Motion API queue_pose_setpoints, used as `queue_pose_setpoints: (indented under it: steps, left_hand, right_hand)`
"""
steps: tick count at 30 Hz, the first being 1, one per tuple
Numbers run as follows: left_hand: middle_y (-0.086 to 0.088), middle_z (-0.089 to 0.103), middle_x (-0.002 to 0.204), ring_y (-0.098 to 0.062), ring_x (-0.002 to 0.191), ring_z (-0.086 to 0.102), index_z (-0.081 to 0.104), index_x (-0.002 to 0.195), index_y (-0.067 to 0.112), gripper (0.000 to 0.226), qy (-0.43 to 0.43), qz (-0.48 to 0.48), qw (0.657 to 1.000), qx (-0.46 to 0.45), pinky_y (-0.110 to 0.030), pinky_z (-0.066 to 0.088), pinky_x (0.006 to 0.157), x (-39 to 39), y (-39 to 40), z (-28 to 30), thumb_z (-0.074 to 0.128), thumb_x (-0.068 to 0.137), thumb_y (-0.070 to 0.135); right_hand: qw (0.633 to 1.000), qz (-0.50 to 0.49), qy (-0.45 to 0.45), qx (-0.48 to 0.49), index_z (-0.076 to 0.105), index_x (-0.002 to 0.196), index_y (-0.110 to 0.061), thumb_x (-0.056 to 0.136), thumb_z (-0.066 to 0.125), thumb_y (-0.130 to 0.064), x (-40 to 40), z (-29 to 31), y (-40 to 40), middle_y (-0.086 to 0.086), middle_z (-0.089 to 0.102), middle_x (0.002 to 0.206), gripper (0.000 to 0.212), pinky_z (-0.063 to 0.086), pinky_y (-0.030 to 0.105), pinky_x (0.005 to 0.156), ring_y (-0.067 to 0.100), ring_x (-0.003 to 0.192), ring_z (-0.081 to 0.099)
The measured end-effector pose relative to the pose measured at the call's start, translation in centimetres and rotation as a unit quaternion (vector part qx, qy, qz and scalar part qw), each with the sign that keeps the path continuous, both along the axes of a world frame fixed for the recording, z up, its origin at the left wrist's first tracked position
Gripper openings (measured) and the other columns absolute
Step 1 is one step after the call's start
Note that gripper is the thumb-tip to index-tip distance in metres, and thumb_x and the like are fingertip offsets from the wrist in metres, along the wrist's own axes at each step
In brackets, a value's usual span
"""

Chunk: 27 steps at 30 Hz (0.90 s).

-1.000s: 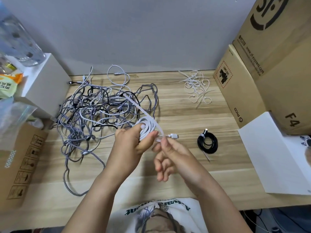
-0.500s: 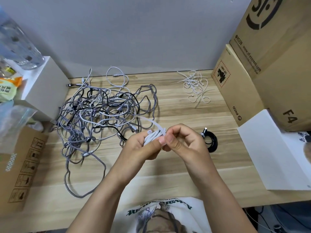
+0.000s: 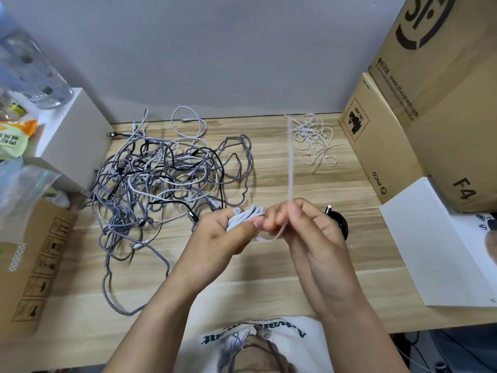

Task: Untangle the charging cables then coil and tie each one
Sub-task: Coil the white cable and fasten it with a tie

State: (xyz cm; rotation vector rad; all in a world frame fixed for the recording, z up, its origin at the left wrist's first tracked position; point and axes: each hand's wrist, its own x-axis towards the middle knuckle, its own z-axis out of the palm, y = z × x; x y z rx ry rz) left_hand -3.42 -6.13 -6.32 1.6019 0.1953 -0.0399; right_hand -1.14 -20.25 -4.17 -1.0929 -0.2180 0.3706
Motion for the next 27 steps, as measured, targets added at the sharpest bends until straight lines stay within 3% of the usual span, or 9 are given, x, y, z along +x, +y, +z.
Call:
queue_pose_setpoints:
  steps: [3,6,10,16,21,27]
  left_hand:
    - [0.005,0.037,0.052,-0.009,0.05,0.031,0.057,0.054,0.025,0.028,0.004,-0.004,1.0,0.03,-0.021,0.024,0.047,0.1,0.2,0.2,0.064,0.065,0.049]
    - [0.012,0.039,0.046,-0.002,0.047,0.032,0.06,0.052,0.032,0.023,-0.01,-0.01,0.998,0.055,-0.017,0.026,0.047,0.2,0.1,0.7,0.061,0.075,0.034]
    - [0.013,0.043,0.043,0.0,0.044,0.036,0.062,0.054,0.04,0.024,-0.015,0.005,0.997,0.078,-0.012,0.027,0.046,0.3,0.1,1.0,0.056,0.076,0.031]
    - [0.015,0.043,0.046,-0.001,0.046,0.037,0.064,0.068,0.018,0.019,-0.013,0.02,0.993,0.115,-0.011,0.027,0.047,0.4,0.1,0.2,0.065,0.087,0.019]
    - [0.015,0.043,0.046,0.0,0.047,0.037,0.055,0.058,0.023,0.031,-0.006,0.032,0.991,0.129,-0.011,0.028,0.048,0.5,-0.3,-0.2,0.065,0.087,0.013]
    - [0.011,0.04,0.053,-0.007,0.054,0.032,0.056,0.059,0.024,0.026,-0.002,0.037,0.988,0.149,-0.02,0.026,0.049,0.5,-0.2,-0.7,0.065,0.078,0.039]
  right_hand:
    - [1.0,0.0,-0.001,0.021,0.059,0.062,-0.023,0.08,0.06,-0.039,-0.2,0.3,0.0,-0.001,0.055,0.059,0.024,0.046,0.019,0.07,0.01,0.063,0.055]
    - [0.999,-0.003,0.003,-0.035,0.058,0.051,-0.024,0.074,0.062,-0.032,-0.4,0.4,0.3,-0.002,0.048,0.048,0.025,0.042,0.016,0.059,0.009,0.049,0.045]
    - [0.998,-0.014,0.02,-0.06,0.049,0.042,-0.02,0.064,0.058,-0.029,-0.6,0.2,0.5,0.002,0.046,0.043,0.026,0.043,0.018,0.056,0.011,0.046,0.043]
    - [0.992,-0.029,0.023,-0.125,0.048,0.032,-0.017,0.063,0.044,-0.008,-0.4,-0.1,0.4,0.001,0.046,0.04,0.033,0.038,0.021,0.055,0.013,0.047,0.042]
    - [0.989,-0.016,0.046,-0.14,0.046,0.03,-0.016,0.061,0.043,-0.008,-0.3,0.0,0.5,0.0,0.045,0.038,0.033,0.037,0.021,0.055,0.013,0.045,0.04]
    - [0.991,0.006,0.072,-0.111,0.042,0.031,-0.02,0.051,0.055,-0.02,-0.2,-0.2,0.5,0.002,0.043,0.037,0.023,0.039,0.023,0.057,0.013,0.043,0.039]
